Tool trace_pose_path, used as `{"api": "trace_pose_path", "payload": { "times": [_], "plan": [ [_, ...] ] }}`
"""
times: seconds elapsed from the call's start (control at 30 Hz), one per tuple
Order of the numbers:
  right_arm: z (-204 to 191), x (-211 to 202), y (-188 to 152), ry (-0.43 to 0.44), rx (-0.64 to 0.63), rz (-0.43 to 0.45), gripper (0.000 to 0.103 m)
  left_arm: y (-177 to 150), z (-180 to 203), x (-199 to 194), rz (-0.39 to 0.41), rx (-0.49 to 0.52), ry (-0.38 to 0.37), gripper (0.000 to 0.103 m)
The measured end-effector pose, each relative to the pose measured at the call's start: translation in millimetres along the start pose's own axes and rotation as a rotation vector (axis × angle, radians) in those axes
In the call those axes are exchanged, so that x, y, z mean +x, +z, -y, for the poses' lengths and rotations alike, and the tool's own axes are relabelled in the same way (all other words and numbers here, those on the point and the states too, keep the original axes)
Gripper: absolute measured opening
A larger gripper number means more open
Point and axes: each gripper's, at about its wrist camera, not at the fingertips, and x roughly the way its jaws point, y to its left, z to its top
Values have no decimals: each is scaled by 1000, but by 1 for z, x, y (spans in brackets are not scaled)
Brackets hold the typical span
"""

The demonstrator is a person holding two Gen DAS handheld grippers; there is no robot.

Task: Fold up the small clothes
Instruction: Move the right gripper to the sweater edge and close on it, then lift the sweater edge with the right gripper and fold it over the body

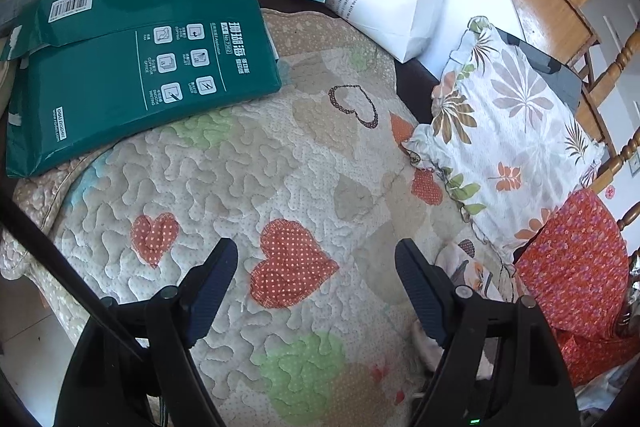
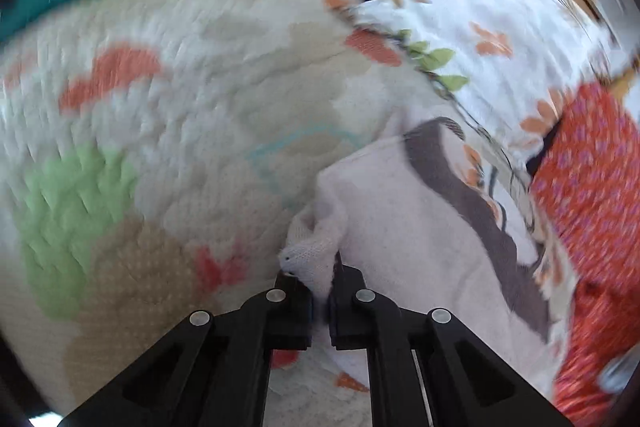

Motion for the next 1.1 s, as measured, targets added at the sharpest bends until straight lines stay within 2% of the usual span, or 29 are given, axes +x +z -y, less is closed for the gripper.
{"api": "trace_pose_path", "payload": {
  "times": [0.07, 0.17, 0.23, 0.3, 0.37, 0.43, 0.53, 0.6, 0.77, 0.97, 1.1],
  "plan": [
    [38, -19, 0, 27, 124, 42, 4, -3, 3, 1, -4, 11, 6, 80],
    [126, -50, -13, 53, 364, 95, 4, -10, 8, 3, -15, 23, 7, 80],
    [196, -70, -48, 38, 538, 118, 4, -17, 15, 5, -25, 41, 4, 80],
    [243, -80, -79, -6, 643, 118, 4, -24, 23, 8, -39, 61, -2, 80],
    [293, -83, -133, -70, 773, 78, 4, -33, 33, 12, -62, 82, -15, 80],
    [322, -74, -174, -106, 858, 12, 4, -44, 45, 18, -88, 103, -27, 80],
    [340, -51, -233, -146, 937, -96, 4, -64, 70, 25, -124, 155, -51, 80],
    [341, -40, -264, -87, 1000, -116, 4, -80, 90, 29, -136, 204, -67, 80],
    [337, -44, -268, -29, 1008, -91, 4, -122, 139, 37, -167, 338, -105, 80],
    [338, -51, -281, 28, 1012, -82, 4, -177, 198, 49, -236, 488, -204, 80],
    [333, -57, -280, 67, 951, -57, 7, -208, 228, 59, -296, 573, -269, 80]
  ]
}}
